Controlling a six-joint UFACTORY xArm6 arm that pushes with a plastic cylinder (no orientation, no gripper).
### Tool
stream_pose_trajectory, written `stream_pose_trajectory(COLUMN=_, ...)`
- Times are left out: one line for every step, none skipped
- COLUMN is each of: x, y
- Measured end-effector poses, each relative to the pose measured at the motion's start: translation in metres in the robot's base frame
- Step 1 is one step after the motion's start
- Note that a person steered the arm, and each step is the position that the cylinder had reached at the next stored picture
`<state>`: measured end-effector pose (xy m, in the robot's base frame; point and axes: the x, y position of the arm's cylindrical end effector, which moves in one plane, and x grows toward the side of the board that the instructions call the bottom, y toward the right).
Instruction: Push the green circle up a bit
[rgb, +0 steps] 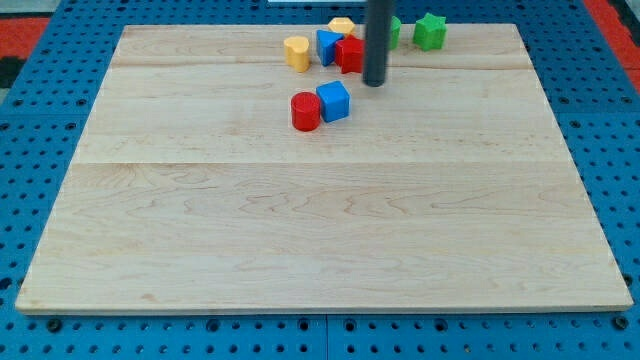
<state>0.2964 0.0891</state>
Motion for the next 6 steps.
stream_pose_trajectory(x=-0.022, y=0.012)
stream_pose_trajectory(x=-0.048, y=0.012)
stream_pose_trajectory(x=-0.071, y=0.012)
stream_pose_trajectory(x=-0.089, y=0.008)
stream_pose_trajectory(x=-0.090, y=-0.007)
stream_pose_trajectory(x=-0.089, y=-0.014)
